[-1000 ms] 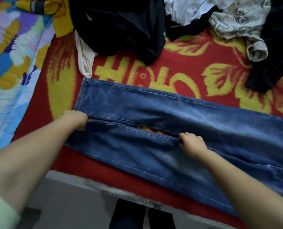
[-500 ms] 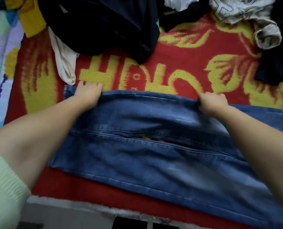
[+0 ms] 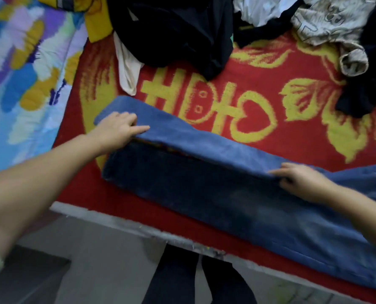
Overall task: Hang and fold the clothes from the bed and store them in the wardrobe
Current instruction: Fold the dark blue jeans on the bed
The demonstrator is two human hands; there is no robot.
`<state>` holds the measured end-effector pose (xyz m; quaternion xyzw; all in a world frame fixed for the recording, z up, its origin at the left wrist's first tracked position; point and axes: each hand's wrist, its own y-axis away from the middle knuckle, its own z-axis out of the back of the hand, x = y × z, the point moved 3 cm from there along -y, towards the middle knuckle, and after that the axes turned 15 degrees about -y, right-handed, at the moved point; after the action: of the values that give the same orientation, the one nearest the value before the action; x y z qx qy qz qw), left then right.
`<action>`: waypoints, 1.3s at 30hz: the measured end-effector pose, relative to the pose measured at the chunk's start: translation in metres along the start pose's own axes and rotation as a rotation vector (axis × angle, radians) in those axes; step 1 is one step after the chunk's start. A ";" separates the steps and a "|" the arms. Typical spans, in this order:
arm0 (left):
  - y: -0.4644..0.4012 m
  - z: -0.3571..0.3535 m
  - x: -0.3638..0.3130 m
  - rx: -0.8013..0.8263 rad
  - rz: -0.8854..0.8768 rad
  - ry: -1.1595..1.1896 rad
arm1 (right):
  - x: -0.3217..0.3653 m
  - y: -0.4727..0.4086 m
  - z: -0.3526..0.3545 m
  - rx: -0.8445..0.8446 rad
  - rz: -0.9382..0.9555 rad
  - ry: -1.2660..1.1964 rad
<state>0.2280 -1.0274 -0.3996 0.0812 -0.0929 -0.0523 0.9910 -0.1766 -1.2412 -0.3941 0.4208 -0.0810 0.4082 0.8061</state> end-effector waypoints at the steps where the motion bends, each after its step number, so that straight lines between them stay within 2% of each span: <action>1: 0.024 -0.009 -0.014 0.011 0.001 0.005 | 0.005 0.009 -0.020 0.052 0.012 0.037; 3: 0.066 -0.032 -0.044 0.090 0.019 -0.015 | 0.014 0.023 -0.061 0.137 0.032 0.078; 4: 0.083 -0.045 -0.057 0.209 0.049 -0.020 | 0.017 0.026 -0.079 0.165 0.036 0.078; 8: 0.113 -0.089 -0.096 0.922 0.169 -0.107 | 0.023 0.021 -0.138 0.279 0.016 0.109; 9: 0.108 -0.091 -0.104 1.023 0.183 -0.109 | 0.020 0.019 -0.145 0.322 -0.008 0.085; 10: 0.097 -0.089 -0.113 1.057 0.192 -0.113 | 0.016 0.017 -0.145 0.334 -0.021 0.045; 12: 0.062 -0.077 -0.136 0.956 0.173 -0.154 | 0.000 0.015 -0.124 0.219 0.006 -0.037; 14: 0.014 -0.057 -0.171 0.753 0.136 -0.155 | -0.028 0.021 -0.084 0.000 -0.006 -0.131; 16: -0.039 -0.028 -0.222 0.566 0.081 -0.040 | -0.074 0.039 -0.040 -0.152 -0.094 -0.142; 19: -0.121 0.019 -0.324 0.248 0.006 0.207 | -0.171 0.079 0.024 -0.244 -0.274 0.098; 20: -0.143 0.032 -0.357 0.191 0.013 0.267 | -0.206 0.091 0.040 -0.232 -0.344 0.183; 22: -0.181 0.043 -0.411 0.230 0.085 0.317 | -0.265 0.109 0.062 -0.123 -0.489 0.284; 24: -0.212 0.041 -0.450 0.325 0.194 0.319 | -0.311 0.115 0.074 -0.016 -0.552 0.368; 26: -0.227 0.038 -0.461 0.325 0.299 0.251 | -0.331 0.109 0.082 -0.039 -0.463 0.445; 28: -0.230 0.042 -0.463 0.283 0.309 0.173 | -0.325 0.109 0.087 -0.070 -0.315 0.514; 31: -0.223 0.056 -0.473 0.224 0.175 0.255 | -0.310 0.145 0.083 0.044 -0.177 0.466; 33: -0.212 0.073 -0.489 0.193 0.020 0.304 | -0.303 0.185 0.070 0.129 -0.142 0.449; 36: -0.187 0.084 -0.521 0.175 -0.205 0.218 | -0.307 0.244 0.015 0.288 -0.156 0.441; 39: -0.161 0.055 -0.554 0.451 -0.313 0.155 | -0.313 0.283 -0.072 0.431 -0.172 0.331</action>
<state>-0.3380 -1.1284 -0.4706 0.3165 -0.0124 -0.1765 0.9319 -0.6015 -1.2834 -0.4151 0.5155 0.1762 0.4093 0.7319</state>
